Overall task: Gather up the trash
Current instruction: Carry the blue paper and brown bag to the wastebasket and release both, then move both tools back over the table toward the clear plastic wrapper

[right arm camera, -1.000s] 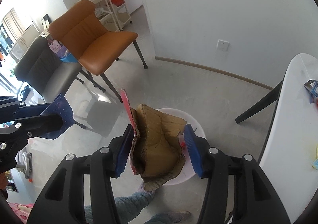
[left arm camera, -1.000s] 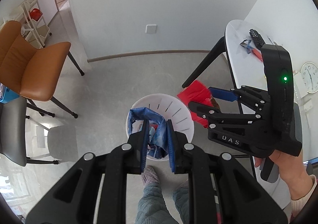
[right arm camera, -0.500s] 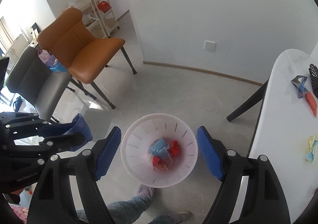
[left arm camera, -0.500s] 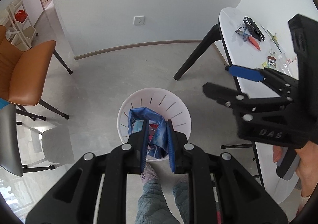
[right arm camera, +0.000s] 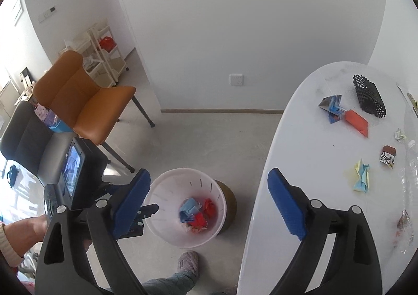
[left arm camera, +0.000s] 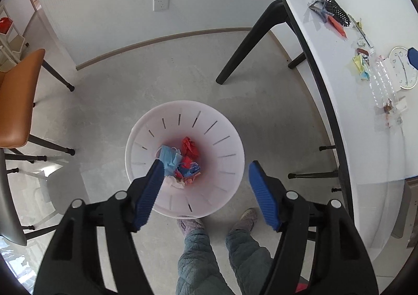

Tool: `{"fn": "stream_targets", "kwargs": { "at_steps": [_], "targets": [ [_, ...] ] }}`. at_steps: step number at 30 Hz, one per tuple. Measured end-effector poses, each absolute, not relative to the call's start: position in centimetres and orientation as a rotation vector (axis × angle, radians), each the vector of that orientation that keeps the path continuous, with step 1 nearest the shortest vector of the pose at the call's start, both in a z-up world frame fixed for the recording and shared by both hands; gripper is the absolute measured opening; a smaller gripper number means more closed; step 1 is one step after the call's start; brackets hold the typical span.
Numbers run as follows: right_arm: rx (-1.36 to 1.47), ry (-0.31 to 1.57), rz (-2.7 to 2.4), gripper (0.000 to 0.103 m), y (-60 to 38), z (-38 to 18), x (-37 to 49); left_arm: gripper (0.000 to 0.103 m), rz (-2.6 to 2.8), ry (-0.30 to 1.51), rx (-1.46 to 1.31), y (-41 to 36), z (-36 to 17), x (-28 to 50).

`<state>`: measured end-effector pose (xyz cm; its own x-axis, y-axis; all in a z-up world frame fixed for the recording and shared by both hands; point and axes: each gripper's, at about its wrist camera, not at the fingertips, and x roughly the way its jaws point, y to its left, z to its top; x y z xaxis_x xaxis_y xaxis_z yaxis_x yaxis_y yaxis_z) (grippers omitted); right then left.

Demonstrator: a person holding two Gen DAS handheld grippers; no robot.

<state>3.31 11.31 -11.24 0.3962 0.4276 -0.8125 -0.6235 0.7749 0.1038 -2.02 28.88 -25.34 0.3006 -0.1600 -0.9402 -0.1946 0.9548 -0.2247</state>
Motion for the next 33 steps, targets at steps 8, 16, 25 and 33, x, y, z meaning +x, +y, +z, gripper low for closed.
{"fn": "stream_targets", "kwargs": {
  "at_steps": [8, 16, 25, 33],
  "targets": [
    [-0.155, 0.971, 0.584, 0.101, 7.6, -9.2, 3.4, 0.081, 0.038, 1.127, -0.268, 27.4, -17.7, -2.1],
    [-0.050, 0.916, 0.491, 0.101, -1.5, -5.7, 2.6, 0.095, 0.023, 0.951, -0.228, 22.8, -8.0, -2.0],
    [0.027, 0.866, 0.466, 0.101, -15.4, -3.7, 1.2, 0.095, -0.045, 0.856, -0.218, 12.1, -2.7, -1.3],
    [0.062, 0.896, 0.383, 0.101, -26.4, -5.7, 1.3, 0.095, -0.052, 0.888, -0.173, 2.8, -3.9, 1.3]
  ]
}}
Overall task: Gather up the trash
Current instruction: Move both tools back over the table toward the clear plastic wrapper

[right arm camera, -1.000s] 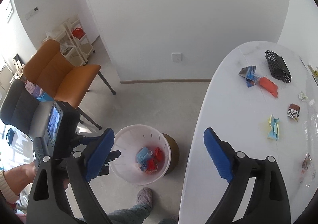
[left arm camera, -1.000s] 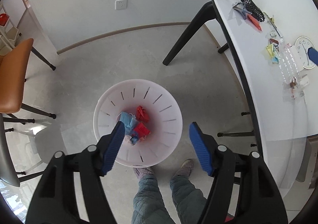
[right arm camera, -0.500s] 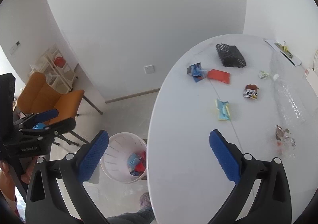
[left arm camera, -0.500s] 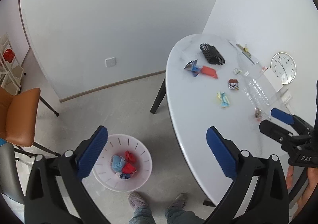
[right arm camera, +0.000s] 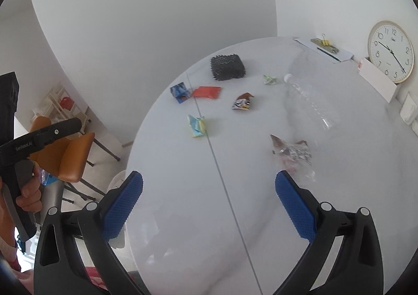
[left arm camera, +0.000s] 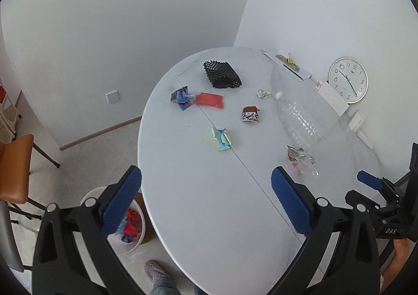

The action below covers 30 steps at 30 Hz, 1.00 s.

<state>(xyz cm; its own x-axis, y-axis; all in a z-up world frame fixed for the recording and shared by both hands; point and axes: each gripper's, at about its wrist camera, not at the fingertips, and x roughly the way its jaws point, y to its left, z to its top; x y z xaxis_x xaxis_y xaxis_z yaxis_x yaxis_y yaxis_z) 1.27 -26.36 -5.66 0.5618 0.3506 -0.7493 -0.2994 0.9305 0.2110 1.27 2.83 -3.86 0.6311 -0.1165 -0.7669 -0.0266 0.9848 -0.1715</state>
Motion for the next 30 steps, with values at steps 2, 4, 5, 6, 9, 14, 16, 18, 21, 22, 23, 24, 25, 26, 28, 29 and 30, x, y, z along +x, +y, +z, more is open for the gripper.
{"fn": "stream_targets", "kwargs": {
  "at_steps": [2, 4, 5, 6, 9, 14, 16, 18, 21, 22, 23, 24, 25, 26, 28, 29, 30],
  "targets": [
    [0.072, 0.913, 0.357, 0.101, -28.6, -6.4, 1.4, 0.095, -0.055, 0.906, -0.168, 1.1, -4.5, 1.8],
    [0.085, 0.925, 0.338, 0.101, -30.4, -7.0, 1.6, 0.095, -0.058, 0.924, -0.162, -0.3, -5.1, 2.3],
    [0.094, 0.929, 0.330, 0.101, -31.3, -7.3, 1.7, 0.095, -0.061, 0.928, -0.161, -0.8, -5.3, 2.4],
    [0.100, 0.932, 0.323, 0.101, -31.8, -7.5, 1.8, 0.095, -0.061, 0.933, -0.158, -1.2, -5.5, 2.6],
    [0.121, 0.940, 0.312, 0.101, -33.1, -8.1, 2.3, 0.095, -0.046, 0.952, -0.154, -1.9, -5.9, 3.3],
    [0.132, 0.946, 0.296, 0.101, -33.3, -8.5, 3.6, 0.095, -0.051, 0.971, -0.125, -2.4, -6.5, 5.0],
    [0.131, 0.949, 0.282, 0.101, -33.2, -8.8, 4.2, 0.095, -0.064, 0.973, -0.097, -2.8, -6.8, 6.0],
    [0.136, 0.959, 0.261, 0.101, -33.1, -9.1, 5.0, 0.095, -0.082, 0.980, -0.080, -3.2, -7.2, 7.4],
    [0.142, 0.972, 0.234, 0.101, -33.0, -9.6, 6.0, 0.095, -0.131, 0.994, -0.065, -3.8, -7.9, 9.3],
    [0.140, 0.977, 0.223, 0.101, -32.9, -9.8, 6.4, 0.095, -0.144, 0.998, -0.056, -4.0, -8.1, 9.9],
    [0.140, 0.984, 0.210, 0.101, -32.8, -10.0, 6.7, 0.095, -0.158, 1.004, -0.049, -4.2, -8.6, 10.5],
    [0.143, 0.991, 0.199, 0.101, -32.8, -10.2, 7.0, 0.095, -0.170, 1.012, -0.044, -4.4, -9.0, 11.1],
    [0.148, 0.996, 0.190, 0.101, -32.8, -10.5, 7.3, 0.095, -0.181, 1.020, -0.037, -4.6, -9.5, 11.7],
    [0.156, 1.002, 0.181, 0.101, -32.8, -10.7, 7.5, 0.095, -0.188, 1.028, -0.031, -4.8, -10.0, 12.3],
    [0.163, 1.012, 0.166, 0.101, -32.7, -11.2, 8.0, 0.095, -0.194, 1.044, -0.028, -4.9, -11.0, 13.4],
    [0.163, 1.020, 0.157, 0.101, -32.7, -11.5, 8.3, 0.095, -0.192, 1.053, -0.029, -4.9, -11.7, 13.9],
    [0.162, 1.028, 0.151, 0.101, -32.6, -11.8, 8.5, 0.095, -0.187, 1.059, -0.026, -4.9, -12.3, 14.4]
  ]
}}
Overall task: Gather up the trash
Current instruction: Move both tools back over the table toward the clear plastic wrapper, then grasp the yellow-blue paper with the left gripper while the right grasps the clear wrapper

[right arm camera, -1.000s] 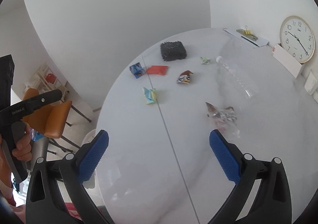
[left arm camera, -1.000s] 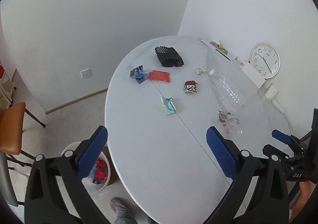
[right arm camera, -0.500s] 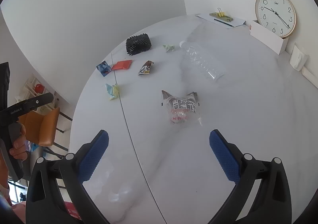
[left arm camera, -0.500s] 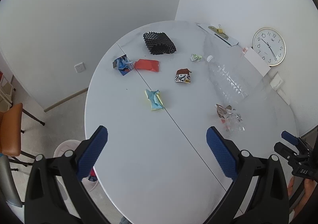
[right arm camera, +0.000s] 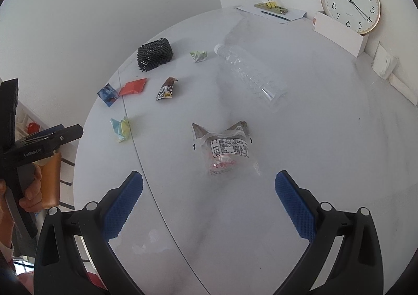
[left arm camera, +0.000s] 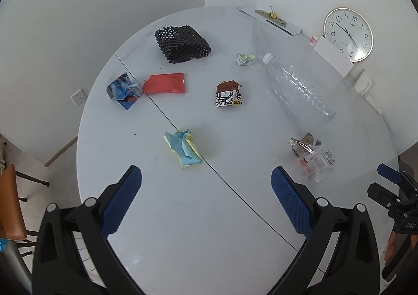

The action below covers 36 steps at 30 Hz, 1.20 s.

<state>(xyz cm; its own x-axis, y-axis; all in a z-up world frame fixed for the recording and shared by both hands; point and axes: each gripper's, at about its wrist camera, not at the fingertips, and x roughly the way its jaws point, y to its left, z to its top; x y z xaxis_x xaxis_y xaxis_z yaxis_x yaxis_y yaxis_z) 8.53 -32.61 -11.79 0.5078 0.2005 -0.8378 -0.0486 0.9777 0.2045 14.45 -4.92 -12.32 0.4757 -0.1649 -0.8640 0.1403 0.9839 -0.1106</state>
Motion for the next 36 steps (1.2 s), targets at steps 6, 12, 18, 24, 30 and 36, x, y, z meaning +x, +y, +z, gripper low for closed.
{"fn": "stream_targets", "kwargs": {
  "at_steps": [6, 12, 18, 24, 30, 36],
  "targets": [
    [0.167, 1.069, 0.107, 0.101, -32.8, -13.8, 10.6, 0.095, -0.141, 1.124, -0.032, -4.4, -16.3, 18.1],
    [0.178, 1.107, 0.079, 0.101, -33.0, -16.0, 13.4, 0.095, -0.086, 1.174, -0.044, -4.1, -19.5, 20.8],
    [0.169, 1.145, 0.067, 0.101, -32.9, -18.2, 15.9, 0.095, -0.061, 1.203, -0.053, -4.4, -21.3, 22.1],
    [0.172, 1.171, 0.056, 0.101, -33.2, -20.1, 17.3, 0.085, -0.058, 1.224, -0.060, -4.9, -22.4, 23.1],
    [0.197, 1.188, 0.067, 0.101, -33.4, -21.5, 17.8, 0.071, -0.048, 1.247, -0.068, -5.1, -23.1, 23.7],
    [0.198, 1.198, 0.094, 0.101, -33.2, -22.3, 18.1, 0.047, -0.046, 1.239, -0.039, -5.0, -23.1, 23.9]
  ]
}}
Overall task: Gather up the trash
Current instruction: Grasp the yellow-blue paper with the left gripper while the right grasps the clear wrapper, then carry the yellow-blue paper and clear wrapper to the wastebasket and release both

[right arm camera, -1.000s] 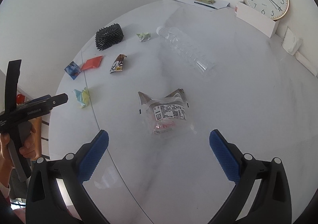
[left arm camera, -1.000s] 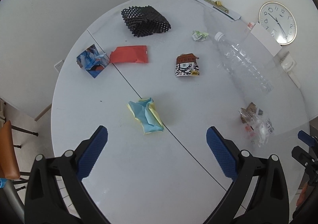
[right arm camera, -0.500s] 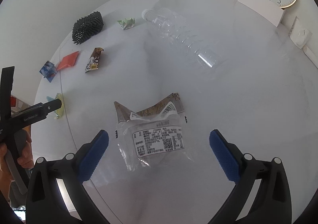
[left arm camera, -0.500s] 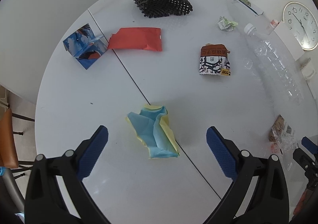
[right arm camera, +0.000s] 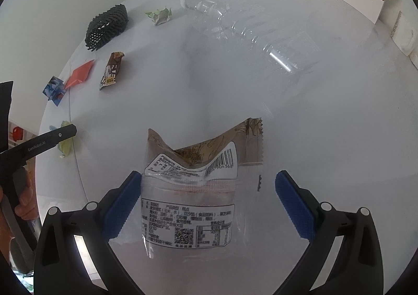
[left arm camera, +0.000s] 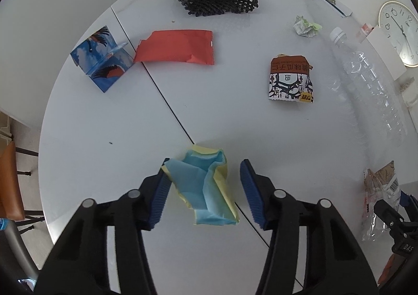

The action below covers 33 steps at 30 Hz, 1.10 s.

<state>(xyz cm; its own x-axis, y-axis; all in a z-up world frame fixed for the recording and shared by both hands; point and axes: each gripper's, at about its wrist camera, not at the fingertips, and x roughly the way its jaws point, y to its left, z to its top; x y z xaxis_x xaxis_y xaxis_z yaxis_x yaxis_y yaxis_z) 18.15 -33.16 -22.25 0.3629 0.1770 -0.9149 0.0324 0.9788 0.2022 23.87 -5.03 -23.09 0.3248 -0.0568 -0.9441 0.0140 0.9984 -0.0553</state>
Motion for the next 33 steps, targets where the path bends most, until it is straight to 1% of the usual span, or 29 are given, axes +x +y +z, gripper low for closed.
{"fn": "stream_targets", "kwargs": {
  "at_steps": [1, 2, 11, 12, 13, 15, 16, 17, 18, 19, 22, 23, 33],
  "targets": [
    [0.206, 1.200, 0.100, 0.101, -33.1, -22.3, 18.2, 0.040, -0.052, 1.240, -0.035, -5.0, -23.0, 23.9],
    [0.216, 1.201, 0.107, 0.101, -33.1, -22.3, 18.2, 0.037, -0.060, 1.242, -0.039, -5.0, -23.0, 23.9],
    [0.276, 1.201, 0.113, 0.100, -33.2, -22.5, 17.6, 0.037, -0.085, 1.213, -0.022, -5.1, -21.8, 23.2],
    [0.279, 1.196, 0.110, 0.097, -33.2, -22.5, 17.6, 0.037, -0.090, 1.211, -0.021, -5.2, -21.6, 23.2],
    [0.281, 1.194, 0.111, 0.090, -33.2, -22.5, 17.7, 0.037, -0.094, 1.208, -0.021, -5.3, -21.4, 23.1],
    [0.278, 1.196, 0.109, 0.084, -33.3, -22.5, 17.7, 0.037, -0.103, 1.200, -0.024, -5.2, -20.8, 22.8],
    [0.271, 1.199, 0.107, 0.075, -33.3, -22.5, 17.7, 0.037, -0.106, 1.196, -0.025, -5.2, -20.5, 22.7],
    [0.261, 1.202, 0.106, 0.069, -33.2, -22.6, 17.8, 0.037, -0.108, 1.193, -0.024, -5.3, -20.2, 22.6],
    [0.255, 1.203, 0.109, 0.067, -33.3, -22.6, 17.7, 0.037, -0.109, 1.189, -0.025, -5.4, -20.1, 22.5],
    [0.256, 1.200, 0.112, 0.061, -33.4, -22.5, 17.6, 0.037, -0.110, 1.185, -0.028, -5.4, -19.8, 22.3],
    [0.257, 1.193, 0.123, 0.050, -33.6, -22.2, 17.1, 0.037, -0.111, 1.178, -0.031, -5.5, -19.2, 21.6],
    [0.263, 1.192, 0.129, 0.048, -33.7, -22.2, 17.0, 0.037, -0.112, 1.176, -0.031, -5.5, -19.0, 21.3],
    [0.262, 1.153, 0.179, 0.048, -34.1, -19.7, 14.5, 0.037, -0.099, 1.147, -0.047, -5.1, -16.9, 18.0]
  ]
}}
